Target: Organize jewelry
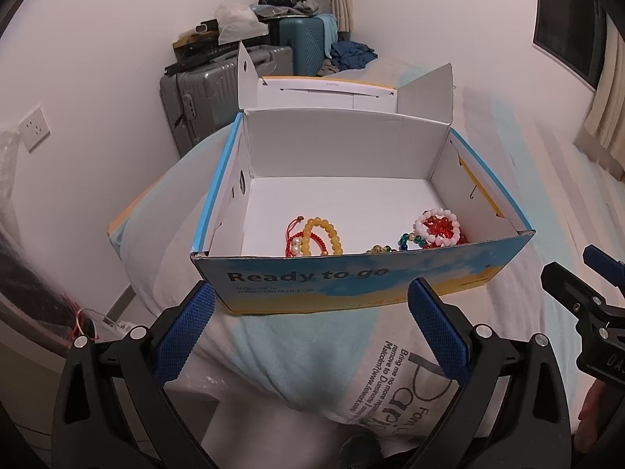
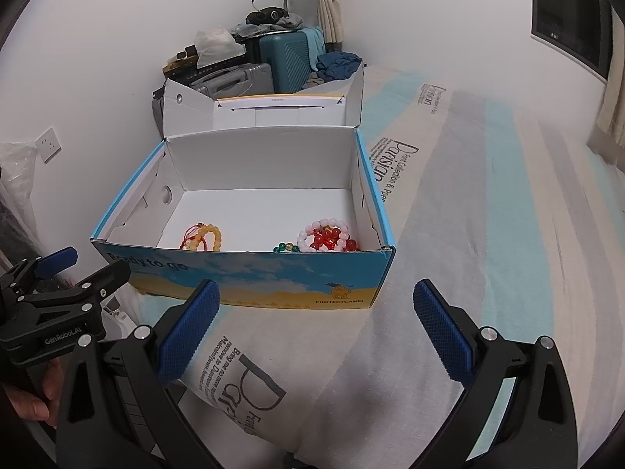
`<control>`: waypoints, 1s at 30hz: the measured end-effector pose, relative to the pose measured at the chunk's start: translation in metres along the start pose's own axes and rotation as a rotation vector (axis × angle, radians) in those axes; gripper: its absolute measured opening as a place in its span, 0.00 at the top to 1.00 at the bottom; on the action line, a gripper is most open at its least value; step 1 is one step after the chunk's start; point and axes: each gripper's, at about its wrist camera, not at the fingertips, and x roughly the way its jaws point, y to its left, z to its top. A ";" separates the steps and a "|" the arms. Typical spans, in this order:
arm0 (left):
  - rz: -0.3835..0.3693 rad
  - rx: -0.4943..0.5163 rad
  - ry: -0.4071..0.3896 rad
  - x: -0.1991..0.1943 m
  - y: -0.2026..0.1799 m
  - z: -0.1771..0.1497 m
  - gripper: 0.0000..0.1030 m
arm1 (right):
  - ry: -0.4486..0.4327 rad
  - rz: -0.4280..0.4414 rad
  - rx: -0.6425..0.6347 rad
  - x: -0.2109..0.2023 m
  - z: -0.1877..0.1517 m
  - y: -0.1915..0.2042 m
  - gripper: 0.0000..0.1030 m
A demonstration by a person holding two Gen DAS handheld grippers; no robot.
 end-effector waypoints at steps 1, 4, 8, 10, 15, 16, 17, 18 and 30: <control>0.000 -0.001 0.002 0.000 0.000 0.000 0.06 | 0.000 -0.002 0.000 0.000 0.000 0.000 0.07; -0.002 0.002 0.004 0.001 0.000 -0.001 0.06 | 0.003 -0.004 0.002 0.001 -0.001 -0.001 0.07; 0.001 0.010 -0.004 0.000 -0.003 0.000 0.06 | 0.004 -0.004 0.002 0.001 -0.001 -0.001 0.07; -0.004 0.002 -0.012 -0.001 -0.003 0.001 0.06 | 0.005 -0.004 0.002 0.001 -0.001 -0.001 0.07; -0.003 -0.009 -0.007 -0.002 -0.003 0.003 0.06 | 0.007 -0.001 0.008 0.001 -0.002 -0.003 0.07; -0.002 -0.008 -0.006 -0.002 -0.003 0.003 0.06 | 0.006 -0.004 0.008 0.001 -0.002 -0.003 0.07; 0.003 -0.009 -0.012 -0.002 -0.003 0.003 0.06 | 0.007 -0.004 0.008 0.001 -0.002 -0.003 0.07; 0.012 -0.008 -0.015 -0.002 -0.004 0.003 0.06 | 0.006 -0.004 0.007 0.001 -0.003 -0.003 0.07; 0.022 -0.009 -0.008 0.002 -0.003 0.001 0.06 | 0.006 -0.005 0.012 0.001 -0.003 -0.003 0.07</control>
